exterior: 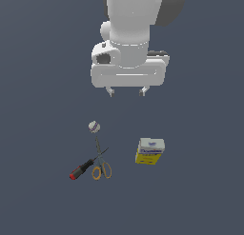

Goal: Pick up a designated object from a clutter of objects.

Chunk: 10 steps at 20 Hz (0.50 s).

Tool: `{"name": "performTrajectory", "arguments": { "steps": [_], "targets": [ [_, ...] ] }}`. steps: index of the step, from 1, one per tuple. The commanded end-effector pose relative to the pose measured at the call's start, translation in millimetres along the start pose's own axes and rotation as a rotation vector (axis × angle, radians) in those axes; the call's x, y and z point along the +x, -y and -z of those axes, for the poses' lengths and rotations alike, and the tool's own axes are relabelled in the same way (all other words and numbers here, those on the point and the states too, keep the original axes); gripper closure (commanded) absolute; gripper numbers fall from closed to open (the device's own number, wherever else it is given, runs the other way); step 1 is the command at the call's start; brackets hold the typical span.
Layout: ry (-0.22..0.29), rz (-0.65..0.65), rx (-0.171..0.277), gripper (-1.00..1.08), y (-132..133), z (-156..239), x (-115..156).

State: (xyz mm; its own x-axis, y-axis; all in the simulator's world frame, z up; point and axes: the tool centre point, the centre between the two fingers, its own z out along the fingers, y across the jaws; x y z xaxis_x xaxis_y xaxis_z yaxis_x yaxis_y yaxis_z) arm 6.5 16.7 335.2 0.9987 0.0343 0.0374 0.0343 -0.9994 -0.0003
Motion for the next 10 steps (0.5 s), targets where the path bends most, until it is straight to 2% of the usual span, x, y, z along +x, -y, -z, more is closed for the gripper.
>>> {"name": "performTrajectory", "arguments": {
  "steps": [1, 10],
  "targets": [
    [0.0, 0.0, 0.0, -0.92, 0.0, 0.0, 0.0],
    [0.004, 0.035, 0.023, -0.92, 13.0, -2.3, 0.9]
  ]
}}
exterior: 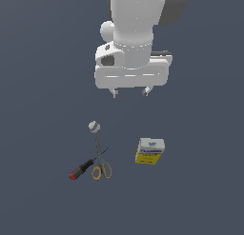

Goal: Pick up a designated object from a clutter of objects.

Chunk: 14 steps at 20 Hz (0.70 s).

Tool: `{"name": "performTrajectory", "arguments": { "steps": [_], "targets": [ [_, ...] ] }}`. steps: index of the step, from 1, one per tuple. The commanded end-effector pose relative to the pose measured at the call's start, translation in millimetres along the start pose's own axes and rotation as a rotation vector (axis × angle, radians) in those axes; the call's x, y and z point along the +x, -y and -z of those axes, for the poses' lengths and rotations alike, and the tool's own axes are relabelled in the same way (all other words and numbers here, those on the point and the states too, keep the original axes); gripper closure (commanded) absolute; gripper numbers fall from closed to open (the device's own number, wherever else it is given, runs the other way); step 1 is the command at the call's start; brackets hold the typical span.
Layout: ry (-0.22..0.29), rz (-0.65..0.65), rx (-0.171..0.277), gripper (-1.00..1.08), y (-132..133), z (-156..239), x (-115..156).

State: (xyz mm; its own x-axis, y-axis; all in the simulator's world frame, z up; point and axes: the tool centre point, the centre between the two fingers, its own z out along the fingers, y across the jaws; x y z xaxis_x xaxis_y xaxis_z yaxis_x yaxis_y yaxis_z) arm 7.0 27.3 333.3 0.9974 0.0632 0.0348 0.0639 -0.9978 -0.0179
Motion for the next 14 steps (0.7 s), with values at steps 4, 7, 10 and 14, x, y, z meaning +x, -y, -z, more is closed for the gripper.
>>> {"name": "performTrajectory", "arguments": {
  "steps": [4, 7, 10, 14],
  "targets": [
    [0.001, 0.006, 0.007, -0.92, 3.4, -0.4, 0.0],
    [0.001, 0.015, 0.005, -0.92, 3.3, -1.0, 0.8],
    [0.002, 0.037, 0.004, -0.92, 4.4, -2.7, 2.7],
    [0.003, 0.087, 0.001, -0.92, 6.5, -6.5, 7.0]
  ]
}}
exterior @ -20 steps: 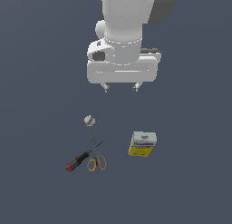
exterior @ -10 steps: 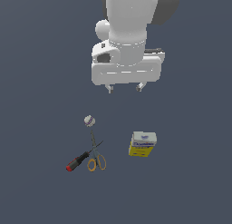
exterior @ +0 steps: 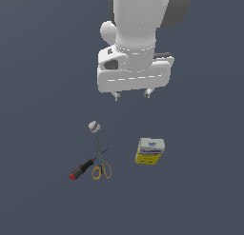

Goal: Pick up a designated object from a clutter of objects.

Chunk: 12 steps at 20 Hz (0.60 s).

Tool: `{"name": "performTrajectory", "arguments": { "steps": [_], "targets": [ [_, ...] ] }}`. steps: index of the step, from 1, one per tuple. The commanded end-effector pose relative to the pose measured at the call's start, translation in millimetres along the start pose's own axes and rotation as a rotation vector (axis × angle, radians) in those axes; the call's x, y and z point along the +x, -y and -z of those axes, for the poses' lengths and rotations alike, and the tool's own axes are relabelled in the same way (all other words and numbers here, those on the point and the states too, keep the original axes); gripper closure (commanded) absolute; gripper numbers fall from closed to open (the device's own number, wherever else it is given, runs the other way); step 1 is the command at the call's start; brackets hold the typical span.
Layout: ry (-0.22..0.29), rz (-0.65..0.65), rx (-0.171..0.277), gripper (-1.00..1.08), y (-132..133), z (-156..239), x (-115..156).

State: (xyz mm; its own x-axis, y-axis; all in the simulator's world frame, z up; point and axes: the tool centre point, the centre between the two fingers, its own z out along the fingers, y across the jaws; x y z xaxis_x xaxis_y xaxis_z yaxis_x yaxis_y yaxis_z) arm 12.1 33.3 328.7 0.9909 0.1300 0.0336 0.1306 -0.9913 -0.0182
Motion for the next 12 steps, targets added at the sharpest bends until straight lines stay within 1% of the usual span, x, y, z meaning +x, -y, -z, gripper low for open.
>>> {"name": "performTrajectory", "arguments": {
  "steps": [1, 6, 12],
  "targets": [
    [0.002, 0.035, -0.002, -0.92, 1.3, -2.8, 3.1],
    [0.005, 0.137, -0.007, -0.92, 5.0, -10.9, 11.9],
    [0.012, 0.303, -0.013, -0.92, 11.6, -24.7, 25.9]
  ]
}}
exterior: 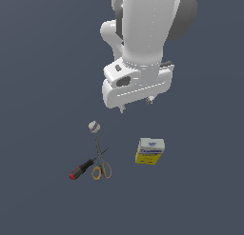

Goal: Pick up a designated object from a clutter of objects.

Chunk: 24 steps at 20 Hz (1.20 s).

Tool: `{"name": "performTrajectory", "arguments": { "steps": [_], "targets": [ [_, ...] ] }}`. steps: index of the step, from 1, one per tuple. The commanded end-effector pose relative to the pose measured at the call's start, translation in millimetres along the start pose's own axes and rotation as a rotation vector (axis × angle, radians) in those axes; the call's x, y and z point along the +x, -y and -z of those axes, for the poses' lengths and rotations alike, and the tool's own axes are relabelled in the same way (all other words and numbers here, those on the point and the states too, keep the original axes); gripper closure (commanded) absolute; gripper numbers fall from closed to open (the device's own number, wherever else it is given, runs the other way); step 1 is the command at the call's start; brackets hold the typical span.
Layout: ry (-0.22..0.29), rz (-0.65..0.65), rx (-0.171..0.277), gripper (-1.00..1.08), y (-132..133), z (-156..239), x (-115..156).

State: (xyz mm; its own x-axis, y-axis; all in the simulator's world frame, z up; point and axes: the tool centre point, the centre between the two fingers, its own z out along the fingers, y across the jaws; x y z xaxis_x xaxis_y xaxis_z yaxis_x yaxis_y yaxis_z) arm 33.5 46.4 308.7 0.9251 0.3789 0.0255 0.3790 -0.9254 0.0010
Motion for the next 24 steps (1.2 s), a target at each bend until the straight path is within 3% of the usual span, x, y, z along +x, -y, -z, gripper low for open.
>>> {"name": "performTrajectory", "arguments": {
  "steps": [1, 24],
  "targets": [
    [0.003, 0.074, -0.002, -0.92, 1.4, -6.3, 6.7],
    [0.023, 0.752, 0.001, -0.92, 20.0, -70.7, 64.3]
  ]
}}
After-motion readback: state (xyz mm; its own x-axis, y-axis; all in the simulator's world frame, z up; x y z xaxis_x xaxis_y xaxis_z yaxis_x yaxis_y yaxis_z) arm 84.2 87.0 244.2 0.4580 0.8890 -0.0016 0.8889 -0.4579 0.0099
